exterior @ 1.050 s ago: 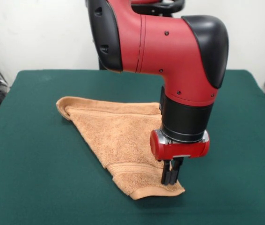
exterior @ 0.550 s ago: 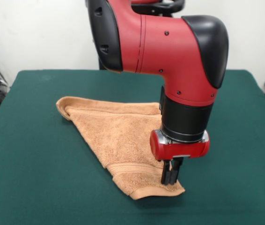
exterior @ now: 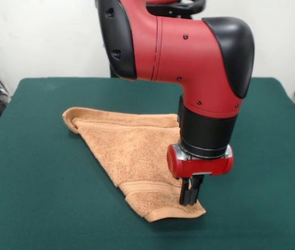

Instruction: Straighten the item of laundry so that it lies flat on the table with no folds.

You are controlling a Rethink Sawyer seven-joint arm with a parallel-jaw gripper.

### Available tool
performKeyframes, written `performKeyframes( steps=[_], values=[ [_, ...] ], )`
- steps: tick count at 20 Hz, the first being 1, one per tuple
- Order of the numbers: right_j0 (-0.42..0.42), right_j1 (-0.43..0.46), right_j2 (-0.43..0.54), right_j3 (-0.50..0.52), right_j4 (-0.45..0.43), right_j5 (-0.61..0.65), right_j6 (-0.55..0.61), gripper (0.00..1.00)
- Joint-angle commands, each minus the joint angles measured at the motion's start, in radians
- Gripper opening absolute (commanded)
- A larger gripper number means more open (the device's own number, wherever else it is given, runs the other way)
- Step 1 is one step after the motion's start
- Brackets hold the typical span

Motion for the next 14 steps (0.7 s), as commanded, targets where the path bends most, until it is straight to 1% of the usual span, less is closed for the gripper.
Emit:
performKeyframes(
  steps=[1,3,4,5,7,8,9,11,14],
  values=[
    [0.018,0.038,0.054,0.028,0.003,0.053,0.095,0.00],
    [0.018,0.040,0.054,0.027,0.000,0.048,0.093,0.00],
    [0.022,0.039,0.048,0.036,0.008,0.028,0.121,0.00],
    [0.025,0.037,0.041,0.044,0.015,0.008,0.150,1.00],
    [0.032,0.034,0.026,0.068,0.015,-0.053,0.195,1.00],
    [0.030,0.035,0.034,0.064,-0.009,-0.064,0.155,1.00],
    [0.029,0.029,0.040,0.064,-0.011,-0.031,0.130,1.00],
    [0.017,0.010,0.053,0.095,-0.002,-0.042,0.134,1.00],
    [0.019,0.012,0.051,0.090,-0.001,-0.035,0.136,1.00]
  ],
)
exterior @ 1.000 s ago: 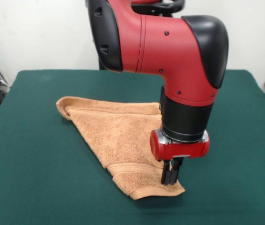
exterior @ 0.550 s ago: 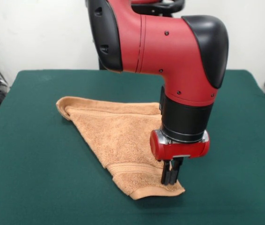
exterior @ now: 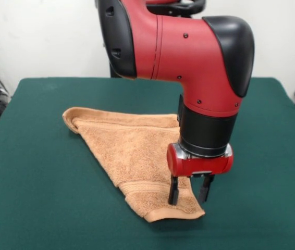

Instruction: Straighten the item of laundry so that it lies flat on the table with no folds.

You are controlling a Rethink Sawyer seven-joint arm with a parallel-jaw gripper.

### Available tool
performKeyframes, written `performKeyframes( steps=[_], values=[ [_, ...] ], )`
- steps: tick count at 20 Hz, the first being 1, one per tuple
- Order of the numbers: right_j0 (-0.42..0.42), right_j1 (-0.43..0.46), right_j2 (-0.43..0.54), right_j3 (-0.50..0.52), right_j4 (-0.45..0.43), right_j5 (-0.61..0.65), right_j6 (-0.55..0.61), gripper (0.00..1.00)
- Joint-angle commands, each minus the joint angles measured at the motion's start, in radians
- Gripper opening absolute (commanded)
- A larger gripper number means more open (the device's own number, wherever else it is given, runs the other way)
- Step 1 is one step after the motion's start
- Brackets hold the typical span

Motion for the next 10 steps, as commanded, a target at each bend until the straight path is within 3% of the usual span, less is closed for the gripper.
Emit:
performKeyframes(
  steps=[1,10],
  values=[
    [0.018,0.016,0.054,0.084,0.000,-0.035,0.134,1.00],
    [0.028,0.045,0.044,0.037,-0.006,-0.036,0.135,1.00]
  ],
)
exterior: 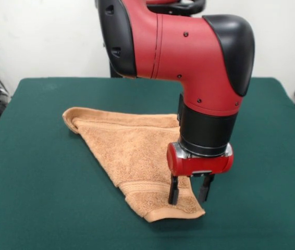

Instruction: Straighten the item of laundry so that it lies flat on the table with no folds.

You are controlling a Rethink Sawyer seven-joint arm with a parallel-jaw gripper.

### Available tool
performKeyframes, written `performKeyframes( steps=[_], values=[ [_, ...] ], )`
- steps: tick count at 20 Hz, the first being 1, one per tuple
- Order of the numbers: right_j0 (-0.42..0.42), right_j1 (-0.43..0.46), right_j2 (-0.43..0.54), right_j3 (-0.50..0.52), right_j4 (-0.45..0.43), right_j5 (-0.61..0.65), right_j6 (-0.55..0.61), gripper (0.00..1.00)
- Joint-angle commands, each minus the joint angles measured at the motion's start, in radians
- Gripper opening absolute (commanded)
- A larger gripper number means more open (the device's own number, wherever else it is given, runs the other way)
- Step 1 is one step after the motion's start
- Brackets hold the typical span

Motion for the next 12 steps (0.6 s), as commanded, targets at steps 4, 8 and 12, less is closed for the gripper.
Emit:
performKeyframes(
  steps=[4,8,12],
  values=[
    [0.029,0.056,0.042,0.022,-0.005,-0.035,0.137,1.00],
    [0.030,0.058,0.040,0.020,-0.006,-0.042,0.141,1.00],
    [0.032,0.057,0.037,0.021,-0.007,-0.047,0.146,1.00]
  ],
)
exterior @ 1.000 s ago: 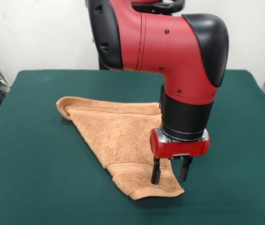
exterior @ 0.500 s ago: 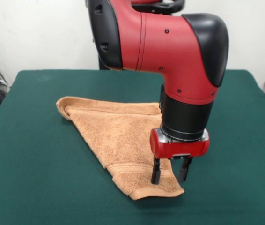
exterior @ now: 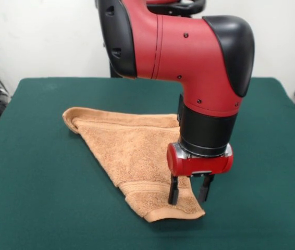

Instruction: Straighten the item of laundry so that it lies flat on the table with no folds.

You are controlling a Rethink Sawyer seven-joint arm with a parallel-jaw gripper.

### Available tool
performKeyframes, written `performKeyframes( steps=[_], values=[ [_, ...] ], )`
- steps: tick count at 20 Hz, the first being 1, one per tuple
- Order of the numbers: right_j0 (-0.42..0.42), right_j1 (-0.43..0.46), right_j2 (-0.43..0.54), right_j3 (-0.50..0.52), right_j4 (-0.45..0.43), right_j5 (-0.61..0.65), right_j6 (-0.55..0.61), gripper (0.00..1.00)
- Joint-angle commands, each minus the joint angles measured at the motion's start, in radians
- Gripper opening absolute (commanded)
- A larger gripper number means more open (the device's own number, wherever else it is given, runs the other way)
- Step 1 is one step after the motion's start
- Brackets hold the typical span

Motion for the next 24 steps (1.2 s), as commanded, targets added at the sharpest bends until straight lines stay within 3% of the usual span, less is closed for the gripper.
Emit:
performKeyframes(
  steps=[1,24],
  values=[
    [0.032,0.055,0.037,0.022,-0.006,-0.048,0.147,1.00],
    [0.037,0.059,0.027,0.030,-0.011,-0.068,0.155,1.00]
  ],
)
